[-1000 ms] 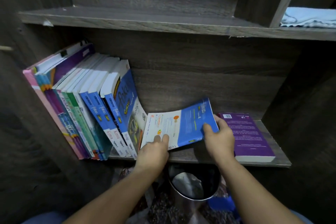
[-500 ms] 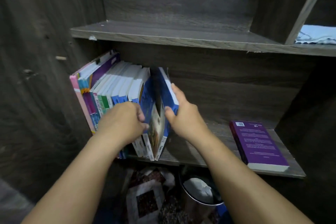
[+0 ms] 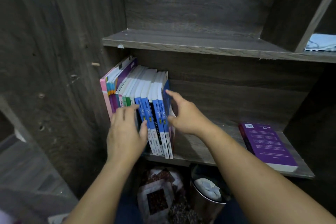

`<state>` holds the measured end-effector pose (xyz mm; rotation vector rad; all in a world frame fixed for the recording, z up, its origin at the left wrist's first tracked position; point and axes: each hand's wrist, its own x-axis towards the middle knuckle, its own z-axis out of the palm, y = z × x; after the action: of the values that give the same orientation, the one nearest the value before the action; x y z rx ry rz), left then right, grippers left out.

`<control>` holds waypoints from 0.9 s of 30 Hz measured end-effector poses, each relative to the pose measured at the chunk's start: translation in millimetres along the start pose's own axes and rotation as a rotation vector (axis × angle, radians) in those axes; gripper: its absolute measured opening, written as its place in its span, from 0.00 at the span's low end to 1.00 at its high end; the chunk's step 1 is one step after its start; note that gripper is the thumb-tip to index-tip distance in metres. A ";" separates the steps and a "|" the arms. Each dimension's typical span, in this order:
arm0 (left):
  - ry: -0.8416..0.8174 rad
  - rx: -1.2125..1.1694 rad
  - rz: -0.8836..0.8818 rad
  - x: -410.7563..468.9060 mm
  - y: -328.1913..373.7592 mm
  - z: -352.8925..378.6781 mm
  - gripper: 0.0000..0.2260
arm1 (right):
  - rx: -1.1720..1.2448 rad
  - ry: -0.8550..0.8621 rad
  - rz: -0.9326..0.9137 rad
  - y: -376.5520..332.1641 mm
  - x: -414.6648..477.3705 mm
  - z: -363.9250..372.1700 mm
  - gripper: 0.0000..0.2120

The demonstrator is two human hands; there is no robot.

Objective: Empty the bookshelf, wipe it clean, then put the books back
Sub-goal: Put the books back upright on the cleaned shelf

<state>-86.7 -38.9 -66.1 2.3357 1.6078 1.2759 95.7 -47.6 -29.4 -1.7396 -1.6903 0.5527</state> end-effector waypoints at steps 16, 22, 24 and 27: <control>-0.039 0.148 0.117 12.3 26.7 16.2 0.26 | -0.170 0.003 -0.038 17.2 -29.0 -9.2 0.32; -0.080 0.151 0.073 12.2 29.5 11.9 0.25 | -0.061 -0.087 -0.020 15.0 -30.9 8.8 0.35; -0.092 0.139 0.049 13.4 29.5 9.4 0.24 | -0.011 -0.104 0.005 18.2 -34.6 15.1 0.34; -0.118 0.091 0.011 13.9 33.1 6.6 0.23 | -0.005 -0.105 0.034 22.7 -43.2 15.2 0.31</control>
<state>-55.4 -40.7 -47.2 2.4241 1.6522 1.0664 97.9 -87.2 -61.7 -1.7730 -1.7375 0.6662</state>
